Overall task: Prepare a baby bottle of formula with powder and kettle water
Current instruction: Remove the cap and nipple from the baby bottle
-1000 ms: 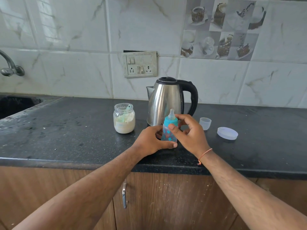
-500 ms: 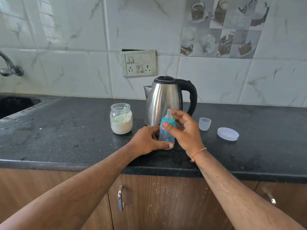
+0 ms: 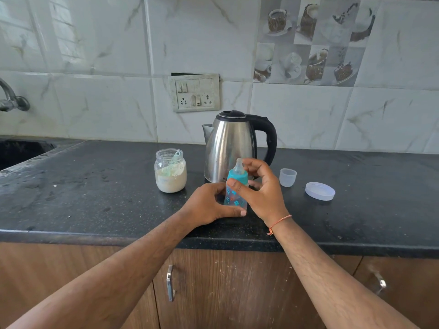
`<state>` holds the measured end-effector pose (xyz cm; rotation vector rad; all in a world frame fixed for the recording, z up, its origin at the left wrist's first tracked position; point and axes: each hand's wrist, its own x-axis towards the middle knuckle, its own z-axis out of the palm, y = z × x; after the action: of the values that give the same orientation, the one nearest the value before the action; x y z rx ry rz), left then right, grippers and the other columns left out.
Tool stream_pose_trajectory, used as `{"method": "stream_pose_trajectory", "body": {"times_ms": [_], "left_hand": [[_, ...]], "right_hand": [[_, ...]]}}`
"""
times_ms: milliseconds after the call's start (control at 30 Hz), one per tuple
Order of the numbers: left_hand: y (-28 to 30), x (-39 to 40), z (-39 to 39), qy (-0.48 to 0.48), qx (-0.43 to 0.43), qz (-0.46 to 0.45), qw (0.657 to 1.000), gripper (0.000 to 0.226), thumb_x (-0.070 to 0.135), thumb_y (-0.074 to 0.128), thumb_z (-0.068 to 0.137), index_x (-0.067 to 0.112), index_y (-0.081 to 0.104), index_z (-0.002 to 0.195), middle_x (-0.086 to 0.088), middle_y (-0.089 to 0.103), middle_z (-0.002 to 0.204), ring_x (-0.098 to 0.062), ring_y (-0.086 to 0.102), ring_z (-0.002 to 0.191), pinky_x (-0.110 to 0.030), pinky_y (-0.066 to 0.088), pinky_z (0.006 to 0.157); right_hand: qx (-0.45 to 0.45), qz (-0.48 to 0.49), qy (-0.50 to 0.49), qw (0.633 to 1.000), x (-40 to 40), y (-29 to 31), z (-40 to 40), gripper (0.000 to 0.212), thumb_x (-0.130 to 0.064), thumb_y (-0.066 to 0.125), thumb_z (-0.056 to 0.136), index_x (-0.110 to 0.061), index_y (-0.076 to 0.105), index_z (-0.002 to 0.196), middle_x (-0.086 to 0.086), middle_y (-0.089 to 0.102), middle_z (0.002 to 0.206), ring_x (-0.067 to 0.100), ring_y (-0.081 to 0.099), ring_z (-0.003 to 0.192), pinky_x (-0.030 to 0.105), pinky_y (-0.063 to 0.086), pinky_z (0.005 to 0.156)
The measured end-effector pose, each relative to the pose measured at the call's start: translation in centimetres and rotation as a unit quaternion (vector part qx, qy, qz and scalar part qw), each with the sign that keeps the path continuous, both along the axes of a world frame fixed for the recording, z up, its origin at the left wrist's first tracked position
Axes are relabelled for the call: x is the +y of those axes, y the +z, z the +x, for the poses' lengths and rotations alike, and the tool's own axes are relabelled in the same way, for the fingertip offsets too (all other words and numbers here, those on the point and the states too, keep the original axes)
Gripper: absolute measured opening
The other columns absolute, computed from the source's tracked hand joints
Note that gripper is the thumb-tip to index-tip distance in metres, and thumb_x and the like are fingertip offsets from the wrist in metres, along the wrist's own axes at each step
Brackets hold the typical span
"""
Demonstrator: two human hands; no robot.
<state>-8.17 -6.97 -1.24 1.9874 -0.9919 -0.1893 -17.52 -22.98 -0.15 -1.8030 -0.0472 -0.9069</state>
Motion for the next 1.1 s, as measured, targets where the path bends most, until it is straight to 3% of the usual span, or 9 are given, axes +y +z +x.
{"method": "stream_pose_trajectory", "body": {"times_ms": [133,233,300,400,467,633,767,967,1100], "left_hand": [[0.14,0.04,-0.05,-0.001,-0.002,0.002,1.000,0.059,0.052,0.098,0.072,0.032,0.075,0.124,0.018,0.081,0.111,0.001,0.075,0.101,-0.037,0.061,0.102],[0.08,0.09,-0.03,0.005,-0.001,0.001,1.000,0.060,0.054,0.099,0.070,0.034,0.076,0.121,0.019,0.081,0.109,0.003,0.075,0.100,-0.035,0.061,0.101],[0.09,0.07,-0.02,0.010,-0.008,0.005,1.000,0.061,0.057,0.098,0.069,0.034,0.075,0.121,0.019,0.081,0.108,0.003,0.075,0.098,-0.034,0.061,0.099],[0.05,0.01,-0.01,0.008,-0.010,0.007,1.000,0.062,0.058,0.097,0.070,0.033,0.075,0.122,0.018,0.081,0.109,0.003,0.074,0.100,-0.031,0.061,0.098],[0.07,-0.01,0.04,0.009,-0.009,0.011,1.000,0.065,0.058,0.096,0.070,0.032,0.074,0.125,0.018,0.080,0.110,0.001,0.074,0.102,-0.032,0.061,0.098],[0.13,0.00,0.03,0.011,-0.014,0.013,1.000,0.068,0.057,0.096,0.071,0.031,0.073,0.129,0.016,0.079,0.113,-0.001,0.073,0.102,-0.031,0.059,0.098],[0.06,0.11,-0.09,0.003,0.000,0.000,1.000,0.065,0.056,0.097,0.071,0.031,0.074,0.126,0.018,0.081,0.113,0.001,0.075,0.105,-0.036,0.060,0.104],[0.37,0.16,-0.37,0.004,-0.005,0.005,1.000,0.060,0.052,0.096,0.073,0.033,0.073,0.125,0.017,0.080,0.112,0.002,0.074,0.103,-0.036,0.061,0.103],[0.29,0.12,-0.32,0.000,-0.006,0.003,1.000,0.060,0.051,0.096,0.074,0.031,0.073,0.126,0.017,0.080,0.112,0.001,0.075,0.104,-0.036,0.060,0.104]], "right_hand": [[0.002,0.027,0.048,0.998,-0.19,0.01,-0.10,0.039,-0.018,0.082,0.094,-0.030,0.065,0.128,-0.017,0.074,0.123,0.009,0.067,0.125,0.038,0.059,0.106],[0.010,0.072,0.118,0.990,-0.61,-0.07,-0.24,0.037,-0.003,0.069,0.101,-0.016,0.061,0.135,-0.001,0.075,0.132,0.018,0.067,0.131,0.039,0.057,0.108],[0.010,0.065,0.106,0.992,-0.42,0.06,-0.19,0.039,-0.010,0.071,0.102,-0.015,0.060,0.139,0.002,0.072,0.137,0.021,0.065,0.133,0.042,0.057,0.109],[0.006,0.016,0.033,0.999,-0.03,-0.04,0.01,0.054,-0.036,0.083,0.089,-0.029,0.062,0.138,-0.014,0.069,0.125,0.016,0.064,0.125,0.043,0.058,0.104],[0.000,0.016,0.022,1.000,-0.14,-0.15,0.13,0.052,-0.029,0.085,0.091,-0.029,0.062,0.138,-0.015,0.069,0.118,0.015,0.065,0.119,0.038,0.061,0.096],[0.009,0.066,0.076,0.995,-0.49,0.14,0.01,0.037,-0.002,0.060,0.106,-0.020,0.057,0.139,-0.024,0.075,0.120,0.002,0.068,0.122,0.017,0.057,0.089],[0.018,0.011,0.018,1.000,0.01,0.13,-0.14,0.053,-0.031,0.082,0.093,-0.029,0.059,0.141,-0.025,0.068,0.123,0.004,0.063,0.123,0.030,0.060,0.093],[0.022,0.056,0.056,0.997,-0.49,-0.01,0.14,0.044,-0.002,0.065,0.103,-0.026,0.058,0.138,-0.020,0.075,0.123,0.010,0.069,0.124,0.034,0.061,0.102],[0.032,0.004,0.022,0.999,0.03,0.08,0.04,0.056,-0.029,0.080,0.093,-0.034,0.056,0.143,-0.023,0.067,0.129,0.005,0.064,0.124,0.035,0.060,0.097]]}}
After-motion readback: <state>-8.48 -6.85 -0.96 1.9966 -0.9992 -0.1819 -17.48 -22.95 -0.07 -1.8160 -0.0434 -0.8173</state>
